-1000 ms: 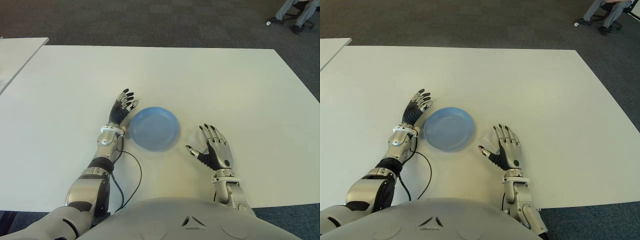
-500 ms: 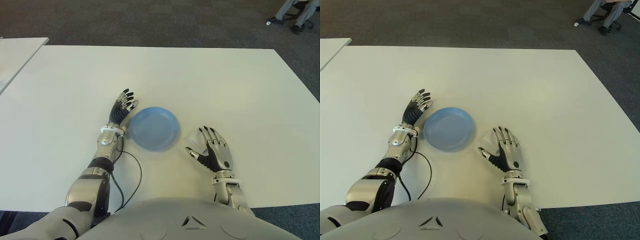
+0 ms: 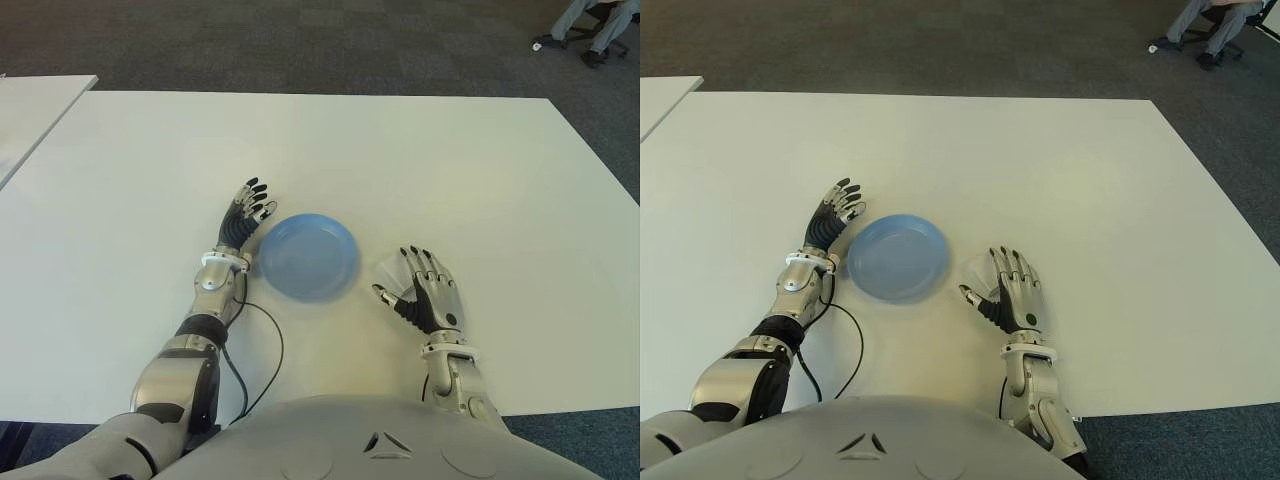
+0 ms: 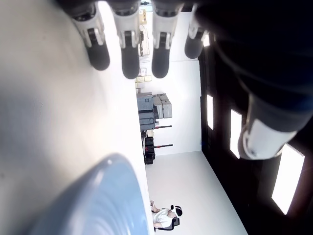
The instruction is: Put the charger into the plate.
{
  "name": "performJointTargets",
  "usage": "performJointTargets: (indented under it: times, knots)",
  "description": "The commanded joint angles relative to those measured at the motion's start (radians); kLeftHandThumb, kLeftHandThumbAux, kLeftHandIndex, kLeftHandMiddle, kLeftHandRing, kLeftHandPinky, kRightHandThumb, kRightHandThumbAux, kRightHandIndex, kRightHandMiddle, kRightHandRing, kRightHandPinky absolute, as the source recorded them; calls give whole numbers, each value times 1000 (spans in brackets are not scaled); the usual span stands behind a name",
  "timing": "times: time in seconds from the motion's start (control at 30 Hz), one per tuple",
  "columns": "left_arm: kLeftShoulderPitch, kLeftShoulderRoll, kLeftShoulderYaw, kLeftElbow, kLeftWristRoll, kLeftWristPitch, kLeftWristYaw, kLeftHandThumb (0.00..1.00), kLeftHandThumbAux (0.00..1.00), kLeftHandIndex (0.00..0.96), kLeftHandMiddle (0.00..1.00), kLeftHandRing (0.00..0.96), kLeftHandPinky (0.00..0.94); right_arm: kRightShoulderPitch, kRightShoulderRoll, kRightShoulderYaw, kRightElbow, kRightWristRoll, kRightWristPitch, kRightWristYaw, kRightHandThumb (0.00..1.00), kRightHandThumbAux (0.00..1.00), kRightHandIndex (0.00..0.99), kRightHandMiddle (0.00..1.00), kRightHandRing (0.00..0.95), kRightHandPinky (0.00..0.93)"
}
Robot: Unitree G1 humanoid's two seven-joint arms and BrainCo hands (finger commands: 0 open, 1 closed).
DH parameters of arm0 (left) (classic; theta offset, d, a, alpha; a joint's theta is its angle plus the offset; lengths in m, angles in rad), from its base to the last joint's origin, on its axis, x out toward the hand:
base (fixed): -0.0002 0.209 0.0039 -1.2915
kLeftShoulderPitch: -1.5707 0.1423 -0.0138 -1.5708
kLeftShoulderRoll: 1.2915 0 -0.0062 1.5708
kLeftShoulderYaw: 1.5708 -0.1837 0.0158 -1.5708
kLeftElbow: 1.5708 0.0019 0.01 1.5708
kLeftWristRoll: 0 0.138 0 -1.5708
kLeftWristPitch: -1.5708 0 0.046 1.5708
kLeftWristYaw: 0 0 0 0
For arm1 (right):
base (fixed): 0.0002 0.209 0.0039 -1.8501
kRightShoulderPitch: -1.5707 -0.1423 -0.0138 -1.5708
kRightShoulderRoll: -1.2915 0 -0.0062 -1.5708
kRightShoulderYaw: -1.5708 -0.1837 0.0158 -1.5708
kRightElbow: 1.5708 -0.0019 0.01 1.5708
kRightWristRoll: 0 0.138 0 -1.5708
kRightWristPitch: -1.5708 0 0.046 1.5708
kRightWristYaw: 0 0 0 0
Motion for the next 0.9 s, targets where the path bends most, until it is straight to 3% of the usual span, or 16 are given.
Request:
performJointTargets:
  times: [0.03, 0.9]
  knots:
    - [92, -8, -9, 71, 11, 72, 1, 0, 586, 39, 159, 154, 138, -10, 7, -9, 41, 7, 22, 8, 214, 223, 0, 0, 0, 0]
    - [93, -4, -4, 76, 9, 64, 4, 0, 590, 43, 170, 168, 152, -51, 32, -26, 115, 35, -4, -105, 193, 220, 0, 0, 0, 0]
